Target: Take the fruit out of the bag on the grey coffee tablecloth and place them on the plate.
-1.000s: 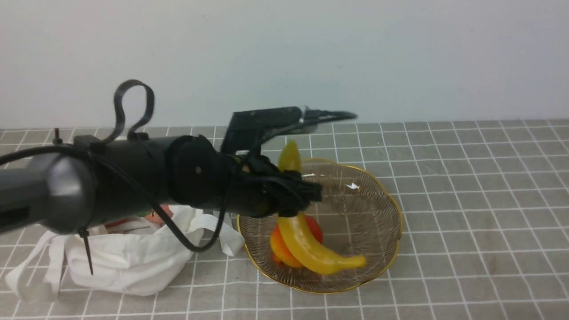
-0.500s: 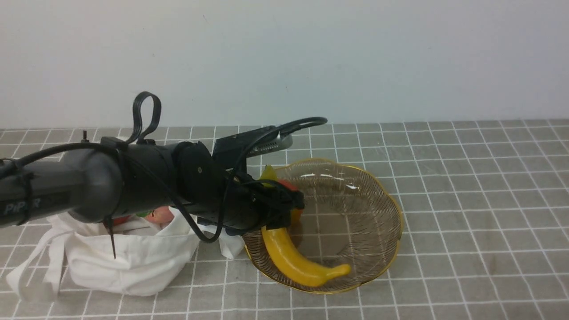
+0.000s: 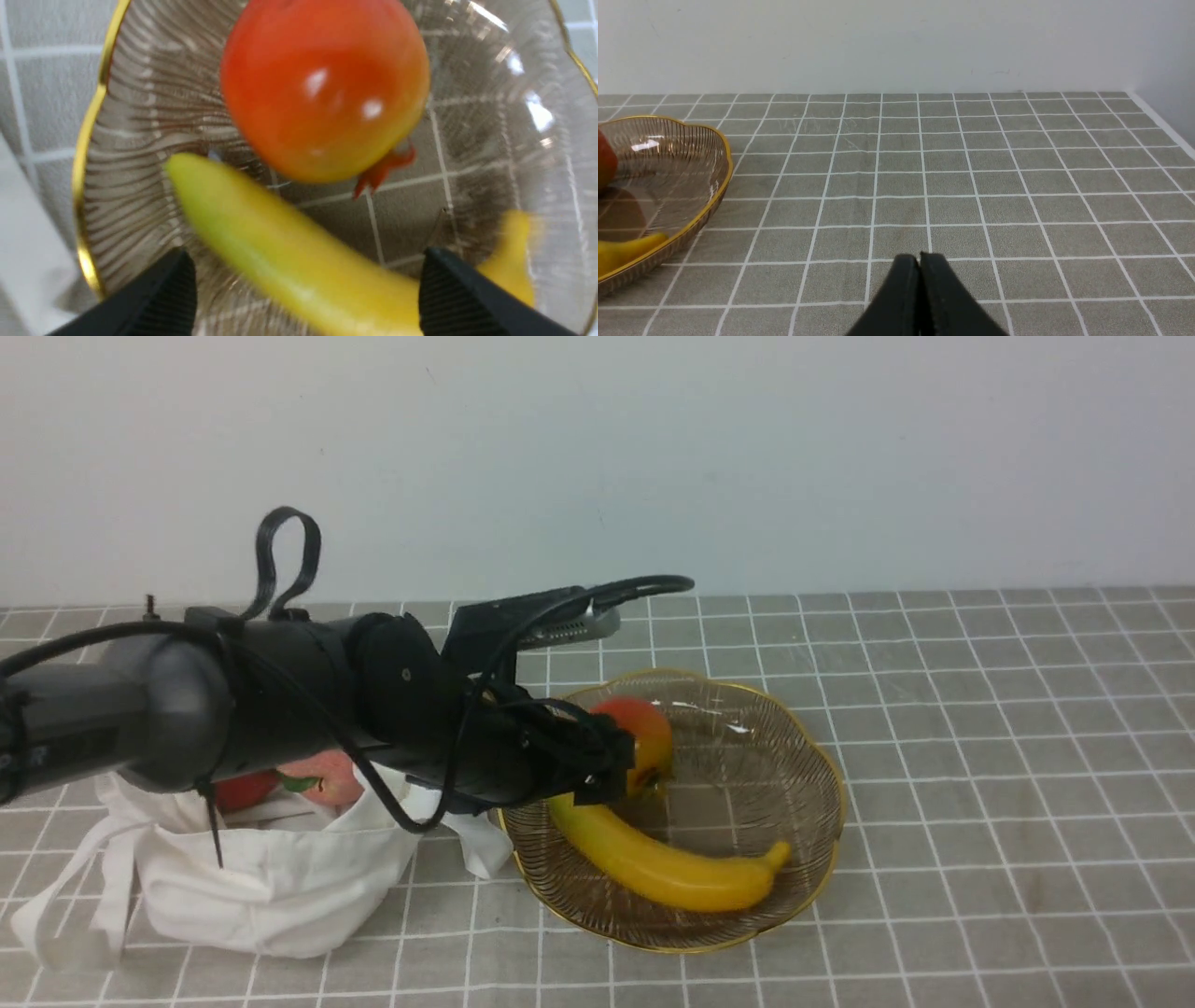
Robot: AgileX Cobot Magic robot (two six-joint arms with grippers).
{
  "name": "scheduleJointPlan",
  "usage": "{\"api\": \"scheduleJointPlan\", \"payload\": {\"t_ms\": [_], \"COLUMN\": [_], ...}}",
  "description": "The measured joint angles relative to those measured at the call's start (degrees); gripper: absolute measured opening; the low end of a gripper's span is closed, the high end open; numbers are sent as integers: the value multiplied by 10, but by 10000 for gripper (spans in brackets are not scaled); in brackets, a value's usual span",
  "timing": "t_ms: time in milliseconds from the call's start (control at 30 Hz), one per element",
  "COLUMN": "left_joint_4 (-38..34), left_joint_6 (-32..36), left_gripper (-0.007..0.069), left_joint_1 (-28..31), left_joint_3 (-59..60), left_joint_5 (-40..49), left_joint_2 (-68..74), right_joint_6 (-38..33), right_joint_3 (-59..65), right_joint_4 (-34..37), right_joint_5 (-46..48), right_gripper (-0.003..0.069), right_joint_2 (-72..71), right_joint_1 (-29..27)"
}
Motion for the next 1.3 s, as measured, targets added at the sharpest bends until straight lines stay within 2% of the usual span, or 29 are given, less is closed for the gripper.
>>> {"api": "scheduleJointPlan", "payload": {"t_ms": [167,300,333,367,467,633,800,900,1000,1067,1100,1300], "left_joint_4": [52,107,109,131,171,204,214,247,315,342,383,453], "left_joint_6": [16,16,16,17,17,15,-15,-59,-80,-81,-85,-84], "left_gripper": [483,230,230,107,17,-8,-8,-8,-8,-8,-8,-8], "left_joint_1": [50,108,108,125,145,153,153,153,153,153,153,153], "left_joint_3": [-20,-29,-29,-29,-28,1,83,160,229,242,250,255], "left_joint_5": [88,180,184,217,244,244,195,150,143,142,146,143], "left_joint_2": [-83,-205,-211,-264,-367,-559,-750,-872,-969,-988,-1001,-1002], "right_joint_6": [0,0,0,0,0,0,0,0,0,0,0,0], "right_joint_3": [0,0,0,0,0,0,0,0,0,0,0,0], "right_joint_4": [0,0,0,0,0,0,0,0,0,0,0,1], "right_joint_5": [0,0,0,0,0,0,0,0,0,1,1,1], "right_gripper": [-18,-18,-18,-18,-18,-18,-18,-18,-18,-18,-18,-18], "right_joint_2": [0,0,0,0,0,0,0,0,0,0,0,0], "right_joint_1": [0,0,0,0,0,0,0,0,0,0,0,0]}}
